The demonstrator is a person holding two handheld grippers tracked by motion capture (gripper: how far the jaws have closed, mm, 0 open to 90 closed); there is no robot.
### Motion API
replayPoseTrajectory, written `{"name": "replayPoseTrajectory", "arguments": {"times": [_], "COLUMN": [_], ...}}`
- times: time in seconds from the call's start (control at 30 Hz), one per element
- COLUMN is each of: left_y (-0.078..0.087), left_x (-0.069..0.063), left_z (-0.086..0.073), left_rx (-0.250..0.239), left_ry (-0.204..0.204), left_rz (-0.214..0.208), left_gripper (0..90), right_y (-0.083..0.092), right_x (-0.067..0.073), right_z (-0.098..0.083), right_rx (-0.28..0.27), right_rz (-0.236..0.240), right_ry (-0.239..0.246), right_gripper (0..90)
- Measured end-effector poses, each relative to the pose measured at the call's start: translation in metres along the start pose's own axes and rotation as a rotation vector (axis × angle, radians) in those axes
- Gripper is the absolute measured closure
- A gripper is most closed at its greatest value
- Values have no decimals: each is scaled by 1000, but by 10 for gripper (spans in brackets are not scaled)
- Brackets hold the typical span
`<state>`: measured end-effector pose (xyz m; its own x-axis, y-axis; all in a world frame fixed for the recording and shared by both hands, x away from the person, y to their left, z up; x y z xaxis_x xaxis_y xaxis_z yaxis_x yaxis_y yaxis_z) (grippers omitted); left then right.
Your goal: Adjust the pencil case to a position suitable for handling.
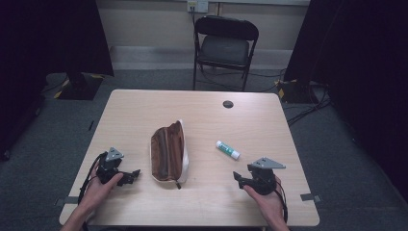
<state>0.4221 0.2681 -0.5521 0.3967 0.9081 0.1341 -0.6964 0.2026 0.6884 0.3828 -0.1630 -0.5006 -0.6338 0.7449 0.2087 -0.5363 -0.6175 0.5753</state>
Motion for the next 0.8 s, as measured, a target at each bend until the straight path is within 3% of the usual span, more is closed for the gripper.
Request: {"name": "replayPoseTrajectory", "arguments": {"times": [0.07,0.13,0.2,0.27,0.33,0.8], "left_y": [0,0,0,0,0,0], "left_x": [0,0,0,0,0,0], "left_z": [0,0,0,0,0,0], "left_rx": [0,0,0,0,0,0], "left_ry": [0,0,0,0,0,0], "left_rz": [0,0,0,0,0,0], "left_gripper": [0,0,0,0,0,0], "right_y": [-3,-5,-12,-14,-21,-47], "right_x": [11,16,36,40,56,104], "right_z": [4,6,12,14,20,45], "right_rx": [-3,-1,11,10,9,-1], "right_rz": [43,58,102,113,154,268], "right_ry": [17,35,88,96,128,212], "right_gripper": [385,388,382,379,367,343]}}
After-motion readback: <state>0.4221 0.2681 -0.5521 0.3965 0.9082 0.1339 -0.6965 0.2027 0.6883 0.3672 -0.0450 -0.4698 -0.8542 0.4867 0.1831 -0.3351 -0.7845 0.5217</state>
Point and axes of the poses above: each handheld gripper's, and its own axes: y roughly backward along the jaws, z roughly out of its top, x roughly to its left, the point moved 7 cm from there along -y, roughly forward along the jaws, and after that the axes turned 11 degrees about z, right-handed, at the moved point
